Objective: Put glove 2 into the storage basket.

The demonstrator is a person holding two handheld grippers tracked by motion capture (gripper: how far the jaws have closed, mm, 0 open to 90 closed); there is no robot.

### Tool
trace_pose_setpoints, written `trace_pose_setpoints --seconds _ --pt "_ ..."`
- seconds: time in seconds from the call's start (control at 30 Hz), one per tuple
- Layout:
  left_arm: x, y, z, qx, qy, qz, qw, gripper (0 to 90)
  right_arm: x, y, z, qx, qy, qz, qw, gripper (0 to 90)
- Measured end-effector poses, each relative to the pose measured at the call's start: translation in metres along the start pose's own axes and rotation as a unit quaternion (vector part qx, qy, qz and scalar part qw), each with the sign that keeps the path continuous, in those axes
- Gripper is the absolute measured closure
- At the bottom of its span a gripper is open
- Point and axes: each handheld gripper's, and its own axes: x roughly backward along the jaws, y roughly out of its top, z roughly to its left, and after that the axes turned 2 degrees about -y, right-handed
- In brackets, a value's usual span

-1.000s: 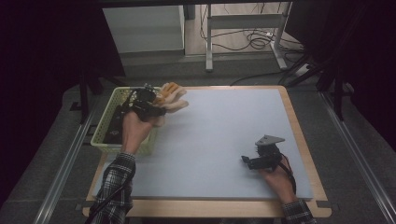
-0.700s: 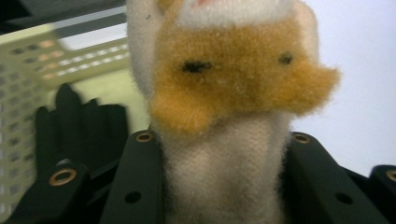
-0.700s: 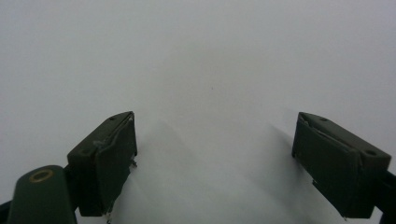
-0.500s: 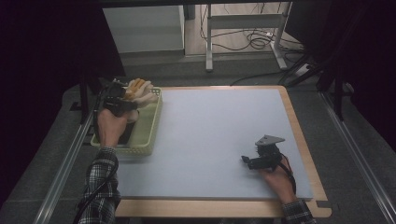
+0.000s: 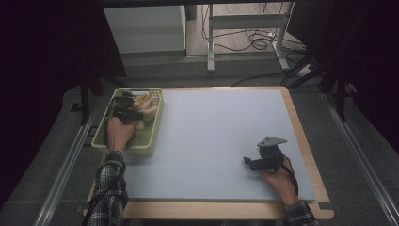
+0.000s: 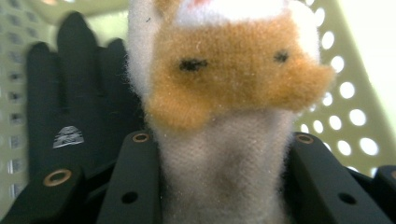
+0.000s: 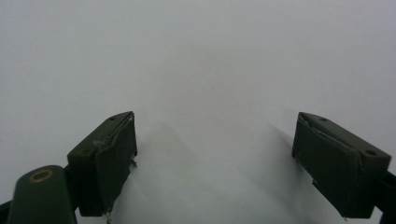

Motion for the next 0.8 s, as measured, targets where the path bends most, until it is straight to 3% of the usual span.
trace_pose_setpoints --seconds 0.27,0.37,0.4,0.43,0.53,0.63,0.8 --pt "-0.032 0.001 -0.013 -0.018 -0.01 0.054 0.9983 56.7 0.0 0.0 0.0 0.0 0.0 0.001 1.0 13.6" --pt "-0.036 0.001 -0.015 -0.027 -0.005 0.068 0.9973 44.3 0.0 0.0 0.0 0.0 0.0 0.001 1.0 13.6" --pt "-0.035 0.001 -0.015 -0.035 -0.002 0.071 0.9969 34.0 0.0 0.0 0.0 0.0 0.0 0.001 1.0 13.6" --pt "-0.034 0.001 -0.015 -0.037 0.001 0.072 0.9967 31.0 0.0 0.0 0.0 0.0 0.0 0.001 1.0 13.6" --pt "-0.028 0.0 -0.011 -0.034 -0.012 0.065 0.9972 18.6 0.0 0.0 0.0 0.0 0.0 0.001 1.0 13.6" --pt "-0.016 0.0 -0.009 -0.027 -0.024 0.053 0.9979 12.7 0.0 0.0 0.0 0.0 0.0 0.001 1.0 13.6" --pt "0.012 -0.001 -0.002 -0.016 -0.043 0.008 0.9989 13.8 0.0 0.0 0.0 0.001 0.0 0.001 1.0 13.6"
